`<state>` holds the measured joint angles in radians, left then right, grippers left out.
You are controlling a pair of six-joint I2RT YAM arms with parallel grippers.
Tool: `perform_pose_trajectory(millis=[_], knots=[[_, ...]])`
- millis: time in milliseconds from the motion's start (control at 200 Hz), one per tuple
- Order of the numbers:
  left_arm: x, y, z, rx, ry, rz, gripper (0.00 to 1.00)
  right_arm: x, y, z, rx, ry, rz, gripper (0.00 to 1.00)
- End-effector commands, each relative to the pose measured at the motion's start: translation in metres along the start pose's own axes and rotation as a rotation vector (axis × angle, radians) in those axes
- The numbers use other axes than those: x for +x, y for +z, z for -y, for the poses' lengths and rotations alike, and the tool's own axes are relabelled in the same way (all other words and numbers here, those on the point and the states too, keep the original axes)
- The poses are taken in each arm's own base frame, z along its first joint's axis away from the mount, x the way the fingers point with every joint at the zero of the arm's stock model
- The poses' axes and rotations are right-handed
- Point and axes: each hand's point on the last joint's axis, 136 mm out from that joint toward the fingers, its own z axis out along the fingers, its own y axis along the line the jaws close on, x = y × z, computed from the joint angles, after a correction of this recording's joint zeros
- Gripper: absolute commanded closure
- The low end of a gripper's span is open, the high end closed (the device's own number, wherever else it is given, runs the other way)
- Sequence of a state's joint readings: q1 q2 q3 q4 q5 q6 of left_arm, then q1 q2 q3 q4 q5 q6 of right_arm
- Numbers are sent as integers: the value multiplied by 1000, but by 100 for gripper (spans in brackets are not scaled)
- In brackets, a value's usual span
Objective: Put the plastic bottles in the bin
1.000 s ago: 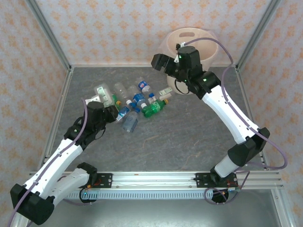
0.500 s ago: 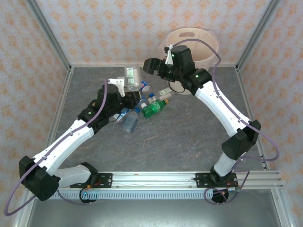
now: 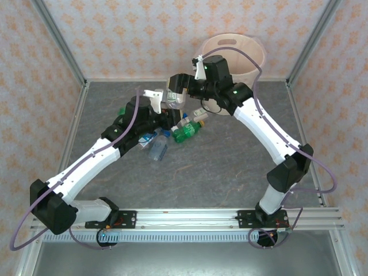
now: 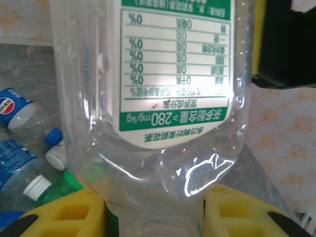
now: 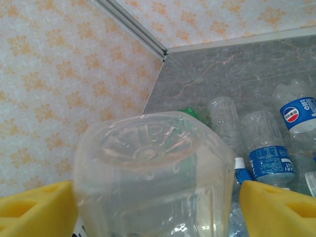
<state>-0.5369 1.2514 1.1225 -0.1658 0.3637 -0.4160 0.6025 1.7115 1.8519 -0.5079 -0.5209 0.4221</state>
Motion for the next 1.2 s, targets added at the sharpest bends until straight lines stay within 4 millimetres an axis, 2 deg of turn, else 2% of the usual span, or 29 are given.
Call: perform_pose_trajectory(millis=[0,165,370,445,481,516,596,621,671,731,796,1011,1191], knots=[[-18,-3,25,90,49,42,67,-2,3,-9,-33,-30,-11,18],[-17,-1,29,105,51,30,68,0,7,-11,-48,-34,-32,26],[-16,-1,29,104,52,30,67,-1,9,-13,-58,-37,-40,47],[-17,-2,28,95,51,36,66,-3,8,-13,-52,-38,-31,51],[-18,-2,27,90,50,37,62,-5,7,-12,-43,-39,-21,52],[-18,-2,26,80,48,41,55,-8,4,-12,-34,-40,-7,52],[-20,-5,22,59,48,51,46,-14,0,-8,-7,-39,25,54],[-21,-6,21,50,48,55,38,-17,-1,-6,3,-36,35,55],[-24,-8,17,25,42,70,21,-24,-6,-1,19,-27,62,56],[-27,-13,14,6,39,93,15,-34,-14,7,38,-8,95,56],[-31,-19,11,-17,31,122,1,-47,-24,16,51,11,136,56],[-41,-35,2,-79,11,183,1,-91,-59,57,163,63,275,56],[-40,-41,-2,-96,-7,196,1,-137,-99,95,281,108,438,56]])
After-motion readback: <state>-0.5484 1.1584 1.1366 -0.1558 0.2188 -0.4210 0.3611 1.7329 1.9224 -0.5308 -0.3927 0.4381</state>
